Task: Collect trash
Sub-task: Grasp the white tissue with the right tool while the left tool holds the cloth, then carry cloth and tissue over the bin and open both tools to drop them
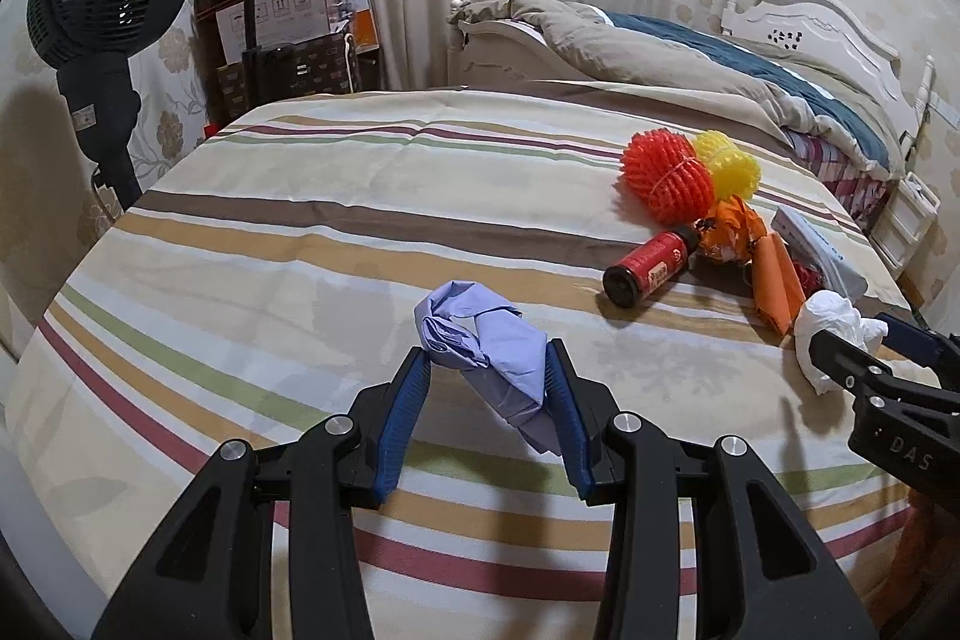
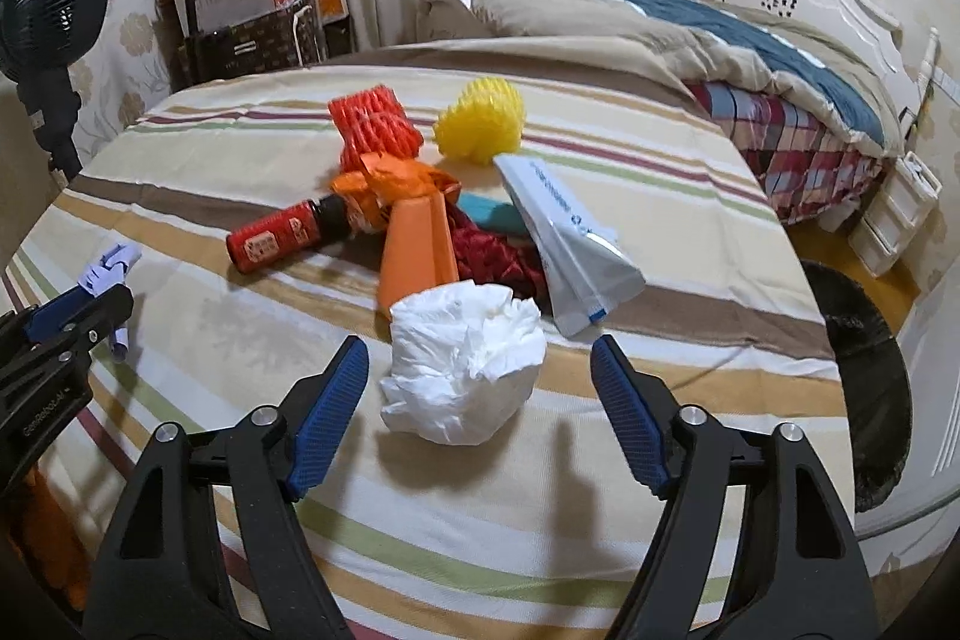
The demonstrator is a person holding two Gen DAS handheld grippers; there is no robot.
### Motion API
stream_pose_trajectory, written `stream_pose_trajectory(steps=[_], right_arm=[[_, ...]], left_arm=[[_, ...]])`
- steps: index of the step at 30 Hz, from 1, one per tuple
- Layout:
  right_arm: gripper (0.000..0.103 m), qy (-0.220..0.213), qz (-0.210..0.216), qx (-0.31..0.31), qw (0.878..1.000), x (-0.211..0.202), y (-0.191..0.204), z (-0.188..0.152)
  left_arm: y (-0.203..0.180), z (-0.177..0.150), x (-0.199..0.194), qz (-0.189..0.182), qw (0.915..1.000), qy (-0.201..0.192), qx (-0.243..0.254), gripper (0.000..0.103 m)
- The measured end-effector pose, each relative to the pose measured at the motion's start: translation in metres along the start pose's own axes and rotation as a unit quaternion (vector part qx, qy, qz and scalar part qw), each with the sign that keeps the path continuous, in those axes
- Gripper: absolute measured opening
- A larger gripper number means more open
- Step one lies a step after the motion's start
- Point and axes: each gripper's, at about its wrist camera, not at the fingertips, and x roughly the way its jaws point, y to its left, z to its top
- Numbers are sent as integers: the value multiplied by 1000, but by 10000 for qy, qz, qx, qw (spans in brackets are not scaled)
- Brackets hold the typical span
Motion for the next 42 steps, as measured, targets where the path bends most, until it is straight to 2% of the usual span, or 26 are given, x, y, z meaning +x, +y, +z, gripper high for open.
stream_pose_trajectory(steps=[1,4,8,14,23,35,42], right_arm=[[58,41,22,10,10000,2,-1,0],[45,183,275,67,9994,6,-3,-3],[41,117,336,67,9993,2,-3,-6],[41,-45,314,184,9993,-12,-18,-10],[41,-398,-175,545,9976,-38,-74,-17],[41,-678,-975,1271,9848,-55,-185,-27],[41,-698,-1260,1558,9772,-51,-239,-33]], left_arm=[[0,0,0,-15,10000,3,-8,42],[-2,2,0,-38,10000,2,-15,42],[-9,2,0,-75,10000,7,14,42],[-28,0,-6,-238,9996,-67,93,42],[-95,0,-18,-791,9955,-243,472,42],[-202,21,-21,-1523,9807,-530,1109,42],[-260,31,-13,-1832,9721,-525,1369,42]])
